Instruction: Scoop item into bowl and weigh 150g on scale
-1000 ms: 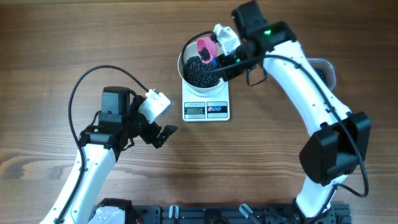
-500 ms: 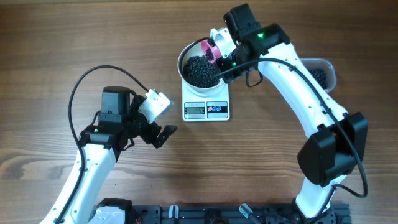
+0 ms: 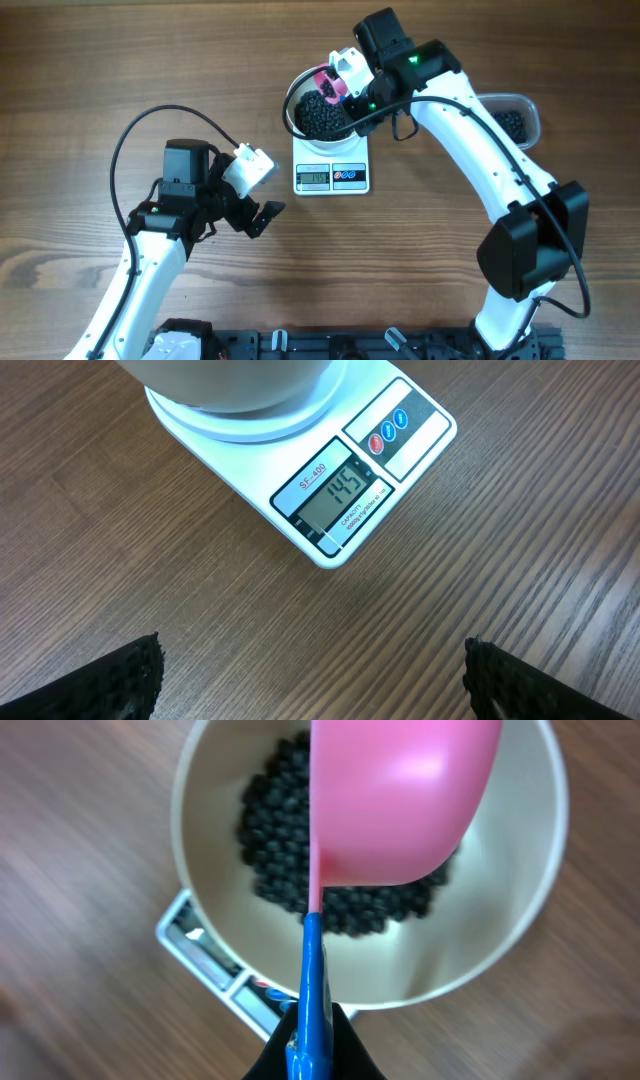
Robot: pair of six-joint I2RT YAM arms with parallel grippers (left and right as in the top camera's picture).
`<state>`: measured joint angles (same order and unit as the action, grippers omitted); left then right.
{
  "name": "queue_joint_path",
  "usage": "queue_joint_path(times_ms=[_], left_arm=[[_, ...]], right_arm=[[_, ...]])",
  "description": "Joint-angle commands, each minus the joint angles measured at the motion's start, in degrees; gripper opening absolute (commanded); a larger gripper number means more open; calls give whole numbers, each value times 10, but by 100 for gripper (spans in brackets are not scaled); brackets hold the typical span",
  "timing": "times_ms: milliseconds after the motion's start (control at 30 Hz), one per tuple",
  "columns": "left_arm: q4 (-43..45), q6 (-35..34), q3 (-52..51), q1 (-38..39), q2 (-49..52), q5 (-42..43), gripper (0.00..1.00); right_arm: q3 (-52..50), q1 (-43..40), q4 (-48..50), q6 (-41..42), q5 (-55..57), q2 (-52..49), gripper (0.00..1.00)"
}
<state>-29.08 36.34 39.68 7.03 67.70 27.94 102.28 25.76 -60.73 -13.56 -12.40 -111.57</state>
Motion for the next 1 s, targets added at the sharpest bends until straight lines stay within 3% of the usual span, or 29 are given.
queue_joint_path(times_ms=[0, 233, 867, 967], left_arm=[[1, 9, -6, 4, -5, 11, 100], [1, 9, -6, 4, -5, 11, 100], [1, 9, -6, 4, -5, 11, 100], [1, 9, -6, 4, -5, 11, 100]], right_arm=[[13, -27, -2, 7, -106, -6, 4], [13, -73, -12, 17, -177, -6, 4], [13, -75, -17, 17, -172, -6, 4], [13, -66, -22, 31, -125, -6, 4]])
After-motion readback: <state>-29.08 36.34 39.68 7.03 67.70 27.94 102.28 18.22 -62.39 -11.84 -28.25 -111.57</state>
